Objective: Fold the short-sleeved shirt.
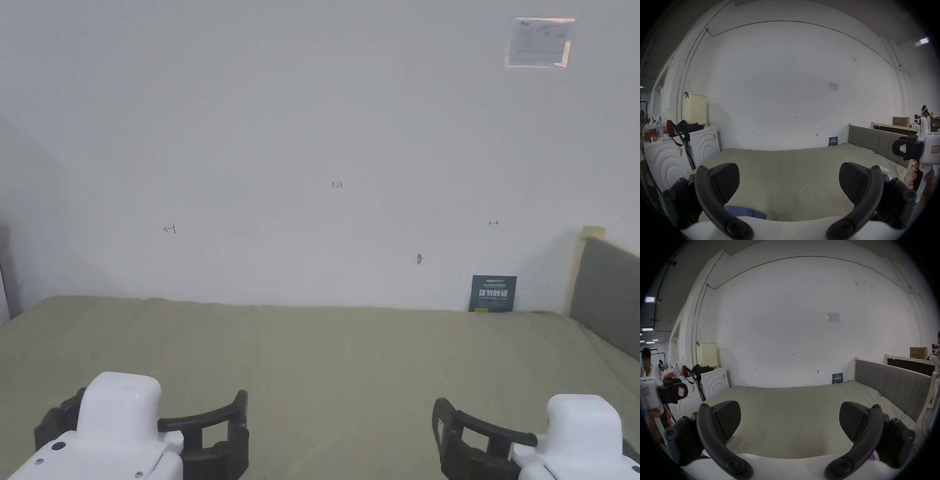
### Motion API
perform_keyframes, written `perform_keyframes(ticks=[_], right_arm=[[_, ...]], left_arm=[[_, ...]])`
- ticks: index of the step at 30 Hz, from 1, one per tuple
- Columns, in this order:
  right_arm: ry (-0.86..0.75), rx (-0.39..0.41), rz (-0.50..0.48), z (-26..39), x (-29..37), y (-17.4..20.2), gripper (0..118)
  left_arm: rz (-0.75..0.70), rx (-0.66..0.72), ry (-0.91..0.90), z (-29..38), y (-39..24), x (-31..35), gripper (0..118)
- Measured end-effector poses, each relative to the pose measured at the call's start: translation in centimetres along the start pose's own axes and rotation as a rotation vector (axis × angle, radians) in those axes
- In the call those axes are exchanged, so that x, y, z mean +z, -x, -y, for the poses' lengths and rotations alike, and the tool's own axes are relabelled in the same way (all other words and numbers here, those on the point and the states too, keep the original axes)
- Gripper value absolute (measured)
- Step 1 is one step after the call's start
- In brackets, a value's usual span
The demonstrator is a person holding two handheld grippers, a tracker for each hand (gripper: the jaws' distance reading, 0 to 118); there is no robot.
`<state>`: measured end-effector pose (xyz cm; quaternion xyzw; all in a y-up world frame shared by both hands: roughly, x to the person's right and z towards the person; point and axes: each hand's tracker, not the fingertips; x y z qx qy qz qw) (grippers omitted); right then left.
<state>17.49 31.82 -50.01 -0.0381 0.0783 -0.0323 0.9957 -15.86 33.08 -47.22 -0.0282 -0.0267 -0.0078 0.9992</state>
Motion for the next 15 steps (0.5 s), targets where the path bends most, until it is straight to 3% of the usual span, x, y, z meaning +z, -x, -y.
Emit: perform_keyframes(ticks=[6, 15], right_arm=[[-0.002, 0.045, -0.013, 0.04, 0.00, 0.67, 118], [0.010, 0.045, -0.015, 0.05, -0.20, 0.84, 118]], left_arm=[[-0.001, -0.011, -0.006, -0.11, -0.04, 0.09, 118], [-0.005, -0.013, -0.002, -0.01, -0.06, 0.05, 118]])
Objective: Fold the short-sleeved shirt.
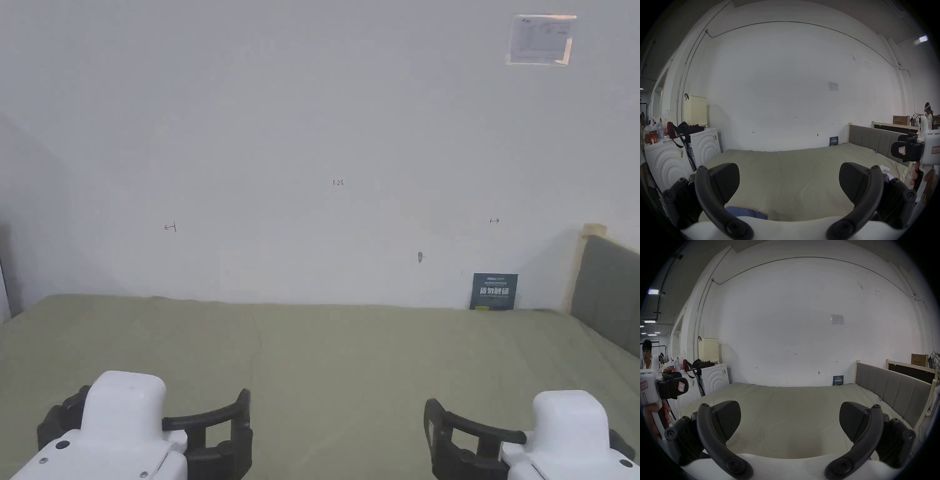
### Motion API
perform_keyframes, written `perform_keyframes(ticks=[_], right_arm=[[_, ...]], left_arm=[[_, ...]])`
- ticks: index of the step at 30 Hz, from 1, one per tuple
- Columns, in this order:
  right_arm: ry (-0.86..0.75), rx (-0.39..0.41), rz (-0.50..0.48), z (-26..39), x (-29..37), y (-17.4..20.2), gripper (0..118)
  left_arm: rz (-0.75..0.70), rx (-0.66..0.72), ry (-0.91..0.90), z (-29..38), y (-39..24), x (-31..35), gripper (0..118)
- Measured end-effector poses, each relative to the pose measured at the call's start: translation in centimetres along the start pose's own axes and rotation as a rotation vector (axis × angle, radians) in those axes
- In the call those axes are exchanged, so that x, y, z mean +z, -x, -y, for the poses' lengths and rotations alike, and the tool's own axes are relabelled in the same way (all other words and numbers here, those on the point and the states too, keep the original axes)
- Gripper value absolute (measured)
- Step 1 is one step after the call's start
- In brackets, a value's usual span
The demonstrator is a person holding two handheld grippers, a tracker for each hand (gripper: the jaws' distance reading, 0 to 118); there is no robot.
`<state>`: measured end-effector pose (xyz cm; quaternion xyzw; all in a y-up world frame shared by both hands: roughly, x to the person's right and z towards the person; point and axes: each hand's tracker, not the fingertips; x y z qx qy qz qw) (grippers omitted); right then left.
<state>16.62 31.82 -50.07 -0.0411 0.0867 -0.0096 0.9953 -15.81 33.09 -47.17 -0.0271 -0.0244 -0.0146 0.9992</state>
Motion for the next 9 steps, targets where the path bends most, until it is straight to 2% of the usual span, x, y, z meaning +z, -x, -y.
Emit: perform_keyframes(ticks=[9], right_arm=[[0.005, -0.002, -0.001, 0.16, 0.17, -0.07, 118]], left_arm=[[0.007, 0.000, 0.010, 0.15, -0.20, 0.01, 118]])
